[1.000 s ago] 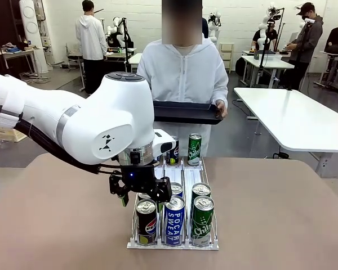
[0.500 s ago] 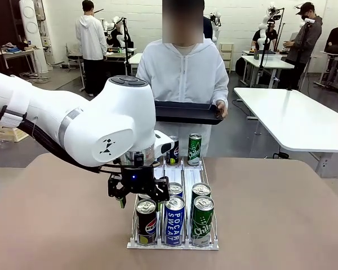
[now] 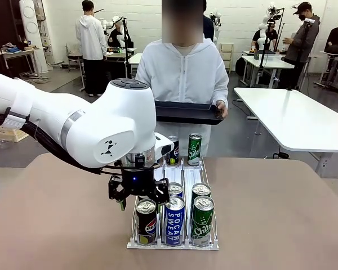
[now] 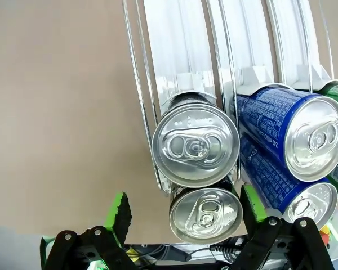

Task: Retrieve and hand over the desired beverage to the person.
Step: Pick up a can of the same type that the person held from the Automatic Can Dispenser.

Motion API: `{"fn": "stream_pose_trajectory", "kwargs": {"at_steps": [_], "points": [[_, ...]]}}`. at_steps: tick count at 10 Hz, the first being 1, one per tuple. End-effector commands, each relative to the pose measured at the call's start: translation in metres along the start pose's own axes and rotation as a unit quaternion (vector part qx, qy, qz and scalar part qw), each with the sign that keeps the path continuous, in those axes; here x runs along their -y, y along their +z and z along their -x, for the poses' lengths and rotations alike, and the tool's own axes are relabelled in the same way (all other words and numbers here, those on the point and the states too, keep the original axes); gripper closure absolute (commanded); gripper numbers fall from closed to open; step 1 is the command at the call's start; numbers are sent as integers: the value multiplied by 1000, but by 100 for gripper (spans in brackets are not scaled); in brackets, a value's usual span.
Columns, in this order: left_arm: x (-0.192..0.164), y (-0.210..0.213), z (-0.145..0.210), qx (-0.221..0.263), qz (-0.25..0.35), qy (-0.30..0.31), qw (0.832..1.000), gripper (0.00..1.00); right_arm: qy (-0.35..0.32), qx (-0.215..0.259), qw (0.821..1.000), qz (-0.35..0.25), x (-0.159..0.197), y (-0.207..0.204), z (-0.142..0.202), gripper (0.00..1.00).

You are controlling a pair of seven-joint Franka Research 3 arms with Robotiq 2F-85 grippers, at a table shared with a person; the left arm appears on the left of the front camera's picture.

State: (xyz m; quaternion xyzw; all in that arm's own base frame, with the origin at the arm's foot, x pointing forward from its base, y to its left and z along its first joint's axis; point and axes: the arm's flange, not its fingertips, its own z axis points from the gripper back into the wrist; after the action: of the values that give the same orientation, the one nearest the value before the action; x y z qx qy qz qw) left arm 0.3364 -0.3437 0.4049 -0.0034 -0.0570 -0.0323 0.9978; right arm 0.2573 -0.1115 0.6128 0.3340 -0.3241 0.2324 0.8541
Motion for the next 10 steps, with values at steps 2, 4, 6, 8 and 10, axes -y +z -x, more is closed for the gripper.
{"fn": "stream_pose_trajectory", "kwargs": {"at_steps": [2,4,6,8,10], "points": [[5,0,-3,-5,18,18,1000,0,6,9,1000,-11,0,-1,0,0],[4,0,-3,-6,21,20,1000,28,6,9,1000,-11,0,-1,0,0],[4,1,-2,-10,21,19,1000,84,6,9,1000,-11,0,-1,0,0],[3,2,-2,-18,21,23,999,100,6,9,1000,-11,0,-1,0,0],[3,2,-3,-25,23,25,999,92,6,9,1000,-11,0,-1,0,0]]}}
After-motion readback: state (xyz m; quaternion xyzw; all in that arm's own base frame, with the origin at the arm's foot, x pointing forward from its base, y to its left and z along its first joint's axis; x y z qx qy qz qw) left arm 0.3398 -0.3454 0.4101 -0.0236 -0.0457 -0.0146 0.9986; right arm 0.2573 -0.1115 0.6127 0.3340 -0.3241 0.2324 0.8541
